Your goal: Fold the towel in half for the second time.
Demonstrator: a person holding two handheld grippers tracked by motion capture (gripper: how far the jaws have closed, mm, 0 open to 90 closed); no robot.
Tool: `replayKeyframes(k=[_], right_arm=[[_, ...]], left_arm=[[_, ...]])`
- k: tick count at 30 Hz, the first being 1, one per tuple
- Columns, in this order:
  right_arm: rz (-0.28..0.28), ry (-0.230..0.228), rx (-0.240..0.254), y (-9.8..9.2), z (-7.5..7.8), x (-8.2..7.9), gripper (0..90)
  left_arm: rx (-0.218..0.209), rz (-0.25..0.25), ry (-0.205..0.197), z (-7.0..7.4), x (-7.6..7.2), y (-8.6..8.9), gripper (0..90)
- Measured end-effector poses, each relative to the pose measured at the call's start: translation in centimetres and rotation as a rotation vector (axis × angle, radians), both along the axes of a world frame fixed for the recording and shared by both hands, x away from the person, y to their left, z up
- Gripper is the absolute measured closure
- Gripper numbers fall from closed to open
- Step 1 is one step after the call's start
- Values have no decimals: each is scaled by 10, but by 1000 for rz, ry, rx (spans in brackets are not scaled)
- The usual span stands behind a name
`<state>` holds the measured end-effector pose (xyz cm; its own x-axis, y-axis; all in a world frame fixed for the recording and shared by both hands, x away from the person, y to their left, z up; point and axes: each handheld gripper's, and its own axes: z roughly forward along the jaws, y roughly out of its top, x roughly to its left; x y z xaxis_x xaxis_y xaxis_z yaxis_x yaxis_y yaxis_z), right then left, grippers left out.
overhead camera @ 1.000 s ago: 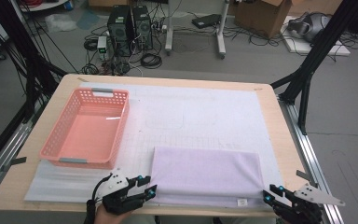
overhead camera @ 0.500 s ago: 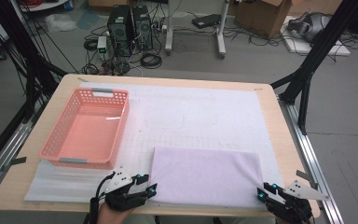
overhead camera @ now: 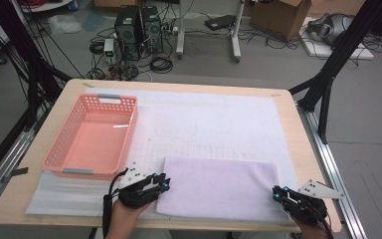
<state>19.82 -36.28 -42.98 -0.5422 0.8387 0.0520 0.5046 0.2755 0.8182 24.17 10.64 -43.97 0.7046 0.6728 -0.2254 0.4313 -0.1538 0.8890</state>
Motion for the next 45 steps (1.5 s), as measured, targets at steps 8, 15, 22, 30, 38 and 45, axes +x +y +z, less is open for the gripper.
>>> replayKeyframes(k=[8, 15, 22, 30, 38, 45], right_arm=[[32, 14, 5, -4, -2, 29, 795], [66, 30, 11, -5, -8, 51, 795], [73, 45, 0, -4, -11, 56, 782], [-3, 13, 2, -14, -8, 54, 704], [22, 34, -71, -1, -17, 76, 791], [-70, 10, -23, -18, -8, 74, 593]], left_arm=[[23, -13, 42, -2, 35, -20, 706], [93, 2, 107, -8, 58, -35, 715], [177, 119, 84, -11, 62, -32, 773], [151, 156, 40, -9, 61, -25, 505], [129, 162, 41, -9, 62, -22, 477], [114, 169, 71, -11, 64, -16, 445]])
